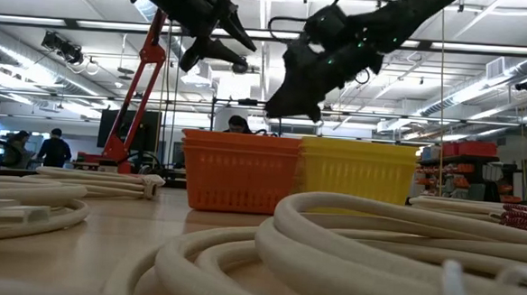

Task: Pick & Place USB Port
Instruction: Put the green USB cable into the orange bin

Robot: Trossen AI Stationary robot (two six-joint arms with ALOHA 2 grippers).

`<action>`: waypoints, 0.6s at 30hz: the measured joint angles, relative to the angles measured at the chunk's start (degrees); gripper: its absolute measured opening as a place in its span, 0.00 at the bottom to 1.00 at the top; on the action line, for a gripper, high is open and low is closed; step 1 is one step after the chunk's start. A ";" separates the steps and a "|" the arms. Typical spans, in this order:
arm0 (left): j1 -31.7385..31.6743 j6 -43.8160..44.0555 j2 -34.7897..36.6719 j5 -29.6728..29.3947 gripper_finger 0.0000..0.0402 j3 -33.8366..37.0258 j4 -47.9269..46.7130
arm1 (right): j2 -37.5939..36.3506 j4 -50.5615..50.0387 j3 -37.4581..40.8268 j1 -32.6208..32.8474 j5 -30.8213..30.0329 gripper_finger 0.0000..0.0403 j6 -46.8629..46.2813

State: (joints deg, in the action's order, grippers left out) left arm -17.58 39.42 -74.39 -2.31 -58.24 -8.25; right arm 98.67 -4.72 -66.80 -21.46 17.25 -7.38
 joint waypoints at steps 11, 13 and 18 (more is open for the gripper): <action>0.02 -2.93 -0.13 2.55 0.39 0.00 -2.89 | 12.02 3.98 0.00 -0.36 2.79 0.39 -5.29; 0.02 -3.04 -0.15 3.16 0.39 0.02 -2.97 | 13.24 6.03 0.00 -0.24 2.80 0.41 -6.41; 0.02 -3.24 -0.17 4.47 0.39 0.02 -3.46 | 15.33 8.17 -0.02 -0.11 1.41 0.42 -8.34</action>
State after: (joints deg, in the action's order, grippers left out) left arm -17.56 36.18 -74.56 2.16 -58.22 -11.71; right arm 114.00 3.45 -66.82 -21.57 18.67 -15.73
